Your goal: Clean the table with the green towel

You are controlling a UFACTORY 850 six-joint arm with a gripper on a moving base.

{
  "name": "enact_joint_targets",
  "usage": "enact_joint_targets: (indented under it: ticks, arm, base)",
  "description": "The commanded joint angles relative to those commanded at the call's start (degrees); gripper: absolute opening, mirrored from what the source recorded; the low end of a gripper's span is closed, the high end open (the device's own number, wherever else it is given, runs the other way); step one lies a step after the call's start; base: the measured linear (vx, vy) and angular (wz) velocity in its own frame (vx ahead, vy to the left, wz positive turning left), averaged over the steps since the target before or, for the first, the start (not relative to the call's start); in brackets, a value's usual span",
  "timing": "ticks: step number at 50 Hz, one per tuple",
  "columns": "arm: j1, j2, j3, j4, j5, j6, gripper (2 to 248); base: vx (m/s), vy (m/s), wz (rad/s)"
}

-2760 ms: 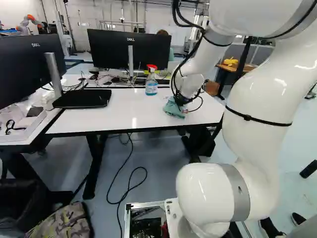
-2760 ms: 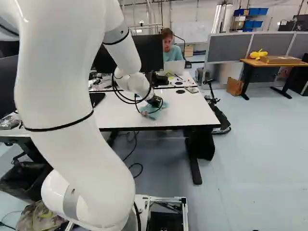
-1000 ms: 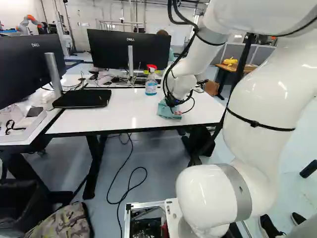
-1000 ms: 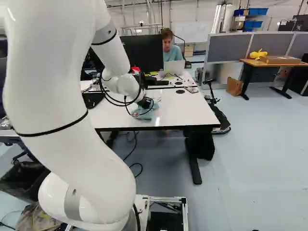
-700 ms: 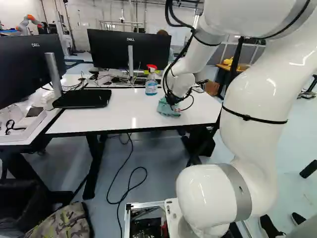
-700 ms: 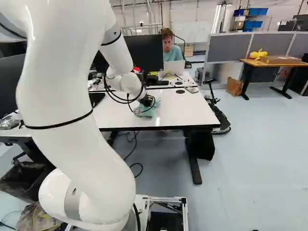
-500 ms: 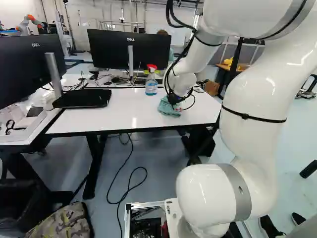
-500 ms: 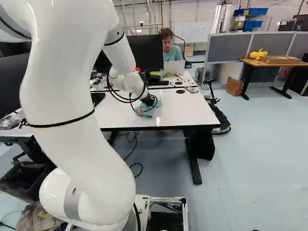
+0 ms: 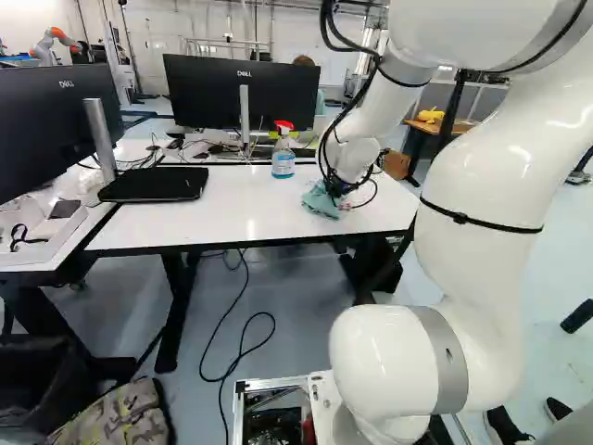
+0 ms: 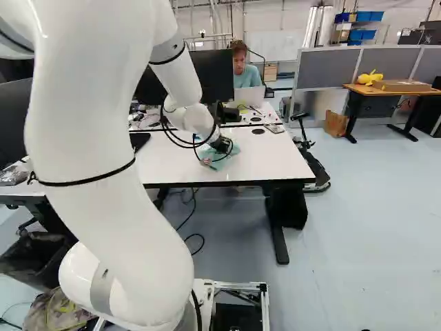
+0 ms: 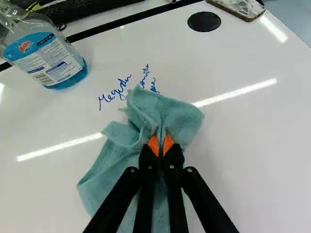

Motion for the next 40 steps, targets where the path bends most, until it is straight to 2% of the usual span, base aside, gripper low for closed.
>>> enact_joint_targets:
  ticks: [24, 40]
  arm:
    - [1.46, 6.63, 7.34, 0.00, 0.00, 0.00, 31]
    - [4.20, 8.45, 9.25, 0.00, 0.00, 0.00, 31]
  base:
    - [0.000, 0.000, 0.000]
    - [0.000, 0.000, 0.000]
